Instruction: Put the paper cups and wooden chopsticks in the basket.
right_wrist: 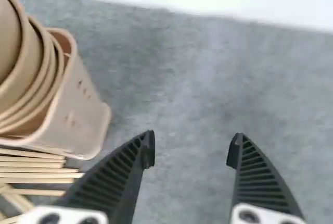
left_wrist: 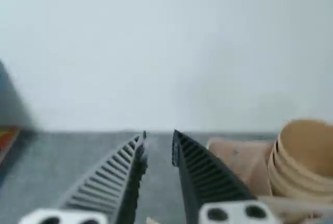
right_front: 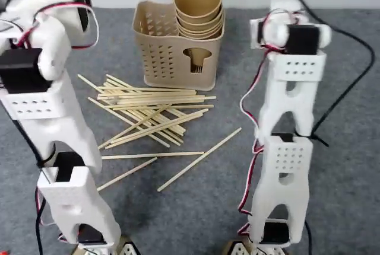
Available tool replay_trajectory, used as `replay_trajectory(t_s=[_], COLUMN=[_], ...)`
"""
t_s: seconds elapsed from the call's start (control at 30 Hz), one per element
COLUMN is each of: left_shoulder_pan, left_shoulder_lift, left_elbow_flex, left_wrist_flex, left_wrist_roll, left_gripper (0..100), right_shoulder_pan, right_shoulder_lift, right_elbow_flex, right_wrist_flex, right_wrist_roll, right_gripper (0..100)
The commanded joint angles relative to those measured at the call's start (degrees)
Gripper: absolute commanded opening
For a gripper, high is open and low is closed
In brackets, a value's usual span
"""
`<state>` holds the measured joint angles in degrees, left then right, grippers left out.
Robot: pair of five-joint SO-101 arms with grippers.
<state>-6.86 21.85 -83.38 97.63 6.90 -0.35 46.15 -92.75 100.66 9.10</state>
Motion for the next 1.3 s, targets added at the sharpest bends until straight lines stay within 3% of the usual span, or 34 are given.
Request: replay_trajectory(t_s=[0.0, 0.23, 0.4, 0.53, 0.67, 0.77, 0.9, 1.07, 1.17, 1.27], left_shoulder_pan=[-0.62, -2.11, 3.96, 7.12, 5.89, 1.49, -4.75, -10.20, -12.92, -15.82], left_shoulder_lift=[-1.05, -6.07, -19.60, -34.73, -49.32, -60.75, -77.10, -96.09, -96.88, -93.89], left_elbow_flex=[2.33, 14.73, 28.97, 49.54, 75.21, 93.14, 117.05, 135.52, 140.62, 142.02], left_wrist_flex=[3.08, 3.08, 3.08, 3.08, -1.23, -12.13, -28.22, -40.00, -41.85, -41.67], left_wrist_roll=[-3.43, -8.97, -8.70, -7.38, -7.56, -9.14, -16.79, -27.96, -25.41, -16.79], left_gripper=[9, 9, 9, 9, 9, 9, 9, 9, 9, 9], right_shoulder_pan=[3.03, 4.97, -0.92, -8.57, -15.78, -19.38, -21.93, -25.71, -28.26, -29.05], right_shoulder_lift=[-6.55, -18.95, -32.84, -45.93, -57.63, -65.98, -77.41, -89.27, -91.82, -91.56], right_elbow_flex=[7.47, 35.78, 55.38, 66.90, 78.59, 90.20, 109.45, 130.37, 138.02, 140.48], right_wrist_flex=[2.59, 2.42, 2.33, 2.15, 0.84, -7.78, -23.43, -49.27, -62.29, -64.92], right_wrist_roll=[8.70, 16.53, 18.02, 18.29, 26.46, 30.42, 36.48, 47.12, 48.26, 48.26], right_gripper=[19.8, 12.8, 13.0, 13.0, 13.0, 13.1, 13.1, 12.6, 12.5, 10.2])
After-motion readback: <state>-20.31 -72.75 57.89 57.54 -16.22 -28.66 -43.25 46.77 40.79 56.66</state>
